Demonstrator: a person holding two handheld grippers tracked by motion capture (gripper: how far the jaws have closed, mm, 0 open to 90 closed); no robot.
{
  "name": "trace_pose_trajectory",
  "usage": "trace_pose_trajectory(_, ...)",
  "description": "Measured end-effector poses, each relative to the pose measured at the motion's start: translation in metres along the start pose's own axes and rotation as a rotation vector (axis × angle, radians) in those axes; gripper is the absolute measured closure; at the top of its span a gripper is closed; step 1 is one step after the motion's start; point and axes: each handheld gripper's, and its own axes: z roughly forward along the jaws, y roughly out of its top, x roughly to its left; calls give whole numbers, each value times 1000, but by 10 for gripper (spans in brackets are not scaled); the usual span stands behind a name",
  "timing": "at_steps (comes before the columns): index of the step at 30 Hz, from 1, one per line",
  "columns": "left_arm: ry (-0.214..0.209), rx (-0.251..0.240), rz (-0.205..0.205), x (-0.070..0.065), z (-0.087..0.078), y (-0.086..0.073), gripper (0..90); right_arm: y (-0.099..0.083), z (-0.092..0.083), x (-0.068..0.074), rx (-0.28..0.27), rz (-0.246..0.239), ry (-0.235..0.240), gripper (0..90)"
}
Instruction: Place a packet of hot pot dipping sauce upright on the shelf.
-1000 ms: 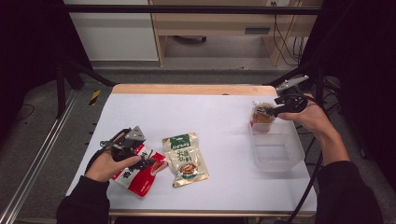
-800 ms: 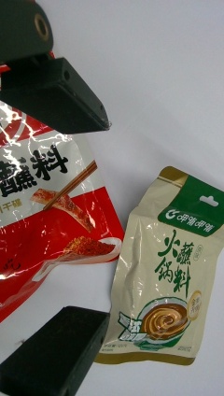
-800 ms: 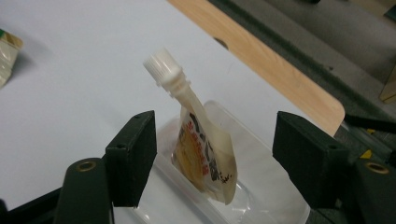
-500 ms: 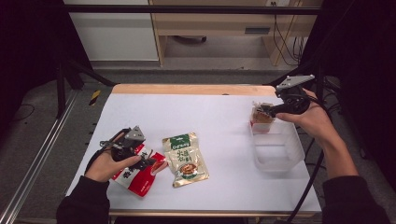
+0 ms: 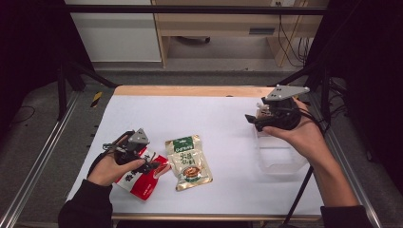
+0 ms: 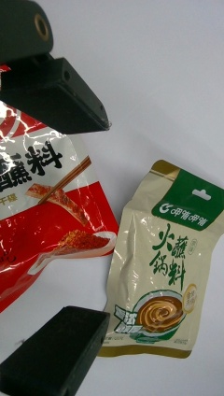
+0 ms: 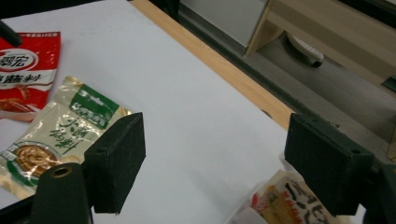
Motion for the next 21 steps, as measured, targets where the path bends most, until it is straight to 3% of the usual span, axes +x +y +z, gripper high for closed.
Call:
trace_pose_trajectory(12, -2, -1, 2, -1, -1, 0, 79, 0, 26, 48, 12, -49, 89, 232)
trace_pose_trajectory(21, 0, -4, 1, 0, -3, 0, 80, 4, 39, 68, 17, -74, 137, 264)
